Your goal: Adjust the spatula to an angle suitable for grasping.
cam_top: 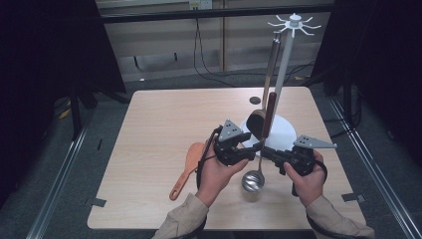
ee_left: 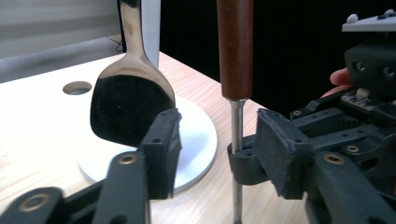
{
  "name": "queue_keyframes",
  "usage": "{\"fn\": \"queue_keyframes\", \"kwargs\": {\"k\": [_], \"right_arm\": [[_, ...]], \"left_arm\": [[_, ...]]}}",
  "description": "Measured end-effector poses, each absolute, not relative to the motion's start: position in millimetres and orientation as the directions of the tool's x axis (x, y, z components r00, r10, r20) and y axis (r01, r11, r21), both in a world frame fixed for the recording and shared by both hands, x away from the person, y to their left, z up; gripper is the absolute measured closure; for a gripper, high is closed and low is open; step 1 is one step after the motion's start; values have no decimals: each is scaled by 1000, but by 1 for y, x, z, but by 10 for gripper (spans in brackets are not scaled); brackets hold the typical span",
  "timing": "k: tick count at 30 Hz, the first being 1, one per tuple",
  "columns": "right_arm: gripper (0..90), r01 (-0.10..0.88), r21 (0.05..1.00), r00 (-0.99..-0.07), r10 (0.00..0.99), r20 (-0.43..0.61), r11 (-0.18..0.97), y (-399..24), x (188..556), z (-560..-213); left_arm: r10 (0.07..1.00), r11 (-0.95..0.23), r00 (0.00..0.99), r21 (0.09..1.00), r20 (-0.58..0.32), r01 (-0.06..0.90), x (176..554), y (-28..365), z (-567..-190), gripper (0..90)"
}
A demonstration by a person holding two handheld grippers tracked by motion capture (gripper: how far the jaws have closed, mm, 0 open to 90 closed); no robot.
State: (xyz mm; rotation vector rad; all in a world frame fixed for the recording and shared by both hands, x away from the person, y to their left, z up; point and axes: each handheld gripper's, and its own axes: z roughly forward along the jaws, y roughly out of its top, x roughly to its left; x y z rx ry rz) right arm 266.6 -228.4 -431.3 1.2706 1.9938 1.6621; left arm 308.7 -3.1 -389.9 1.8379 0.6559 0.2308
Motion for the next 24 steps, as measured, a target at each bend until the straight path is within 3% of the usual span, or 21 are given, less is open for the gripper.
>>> {"fn": "queue_keyframes", "kwargs": {"k": [15,24], "right_arm": [[862,437,898,-605,724,331,-46,-242,270,-424],[862,417,908,-624,715,315,-36,-248,270,-416]], "left_arm": [[560,-256,815,906,-146,338,317,10,-406,254],[569,-280,810,892,-144,355,319,19,-418,189]]}}
